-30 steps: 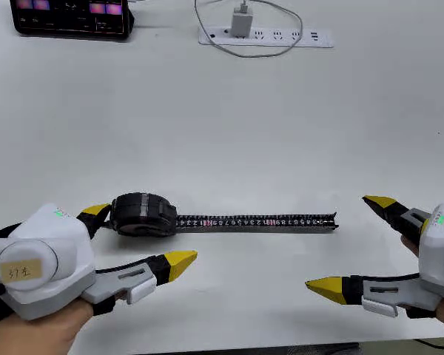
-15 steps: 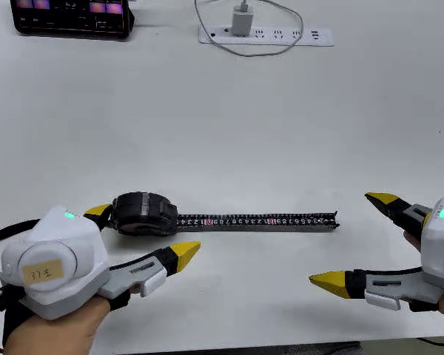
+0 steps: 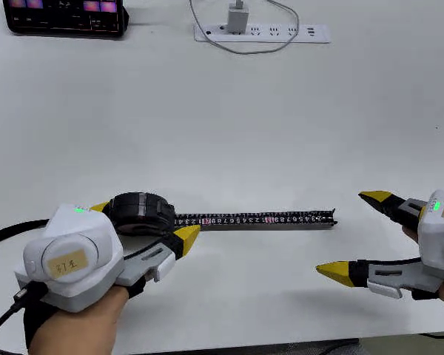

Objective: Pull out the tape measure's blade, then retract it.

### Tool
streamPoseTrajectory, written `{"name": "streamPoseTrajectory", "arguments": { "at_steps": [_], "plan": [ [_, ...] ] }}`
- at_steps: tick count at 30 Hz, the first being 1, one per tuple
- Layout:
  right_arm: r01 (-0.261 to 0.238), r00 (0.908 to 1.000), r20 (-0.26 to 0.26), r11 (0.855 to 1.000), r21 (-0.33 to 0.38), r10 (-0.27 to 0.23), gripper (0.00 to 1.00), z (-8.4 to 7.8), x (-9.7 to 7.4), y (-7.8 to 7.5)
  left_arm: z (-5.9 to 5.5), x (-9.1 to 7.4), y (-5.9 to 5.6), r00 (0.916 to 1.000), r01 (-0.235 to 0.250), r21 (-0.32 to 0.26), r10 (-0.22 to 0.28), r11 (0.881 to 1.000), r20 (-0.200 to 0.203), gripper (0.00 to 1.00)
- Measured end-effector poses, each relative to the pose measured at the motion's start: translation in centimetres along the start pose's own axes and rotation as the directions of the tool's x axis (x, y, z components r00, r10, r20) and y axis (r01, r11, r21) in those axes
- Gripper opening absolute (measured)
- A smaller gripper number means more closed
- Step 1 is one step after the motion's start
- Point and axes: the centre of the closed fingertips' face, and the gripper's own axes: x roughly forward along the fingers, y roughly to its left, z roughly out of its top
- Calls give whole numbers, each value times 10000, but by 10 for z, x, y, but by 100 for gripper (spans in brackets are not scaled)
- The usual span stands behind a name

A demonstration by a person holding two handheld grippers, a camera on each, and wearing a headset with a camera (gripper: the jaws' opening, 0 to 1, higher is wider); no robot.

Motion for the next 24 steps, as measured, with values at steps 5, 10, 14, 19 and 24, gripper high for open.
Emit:
{"name": "streamPoseTrajectory", "arguments": {
  "at_steps": [5, 10, 14, 19, 24],
  "plan": [
    [-22, 10000, 8, 10000, -25, 22, 81, 1, 1, -3, 1, 4, 5, 9994, -351, -225, 351, 9991, -34, 80],
    [-43, 10000, -16, 9999, -138, 42, 79, 2, 3, -4, 1, 5, 8, 9983, -589, -365, 588, 9976, -50, 78],
    [-69, 10000, -23, 9997, -239, 68, 76, 3, 4, -5, 0, 5, 11, 9969, -788, -343, 786, 9963, -83, 74],
    [-111, 9999, -34, 9996, -265, 110, 74, 3, 6, -6, 0, 5, 15, 9956, -935, -319, 932, 9951, -103, 68],
    [-101, 9999, -93, 9992, -399, 97, 72, 3, 6, -7, -1, 5, 18, 9953, -969, -434, 965, 9943, -117, 64]
  ]
}}
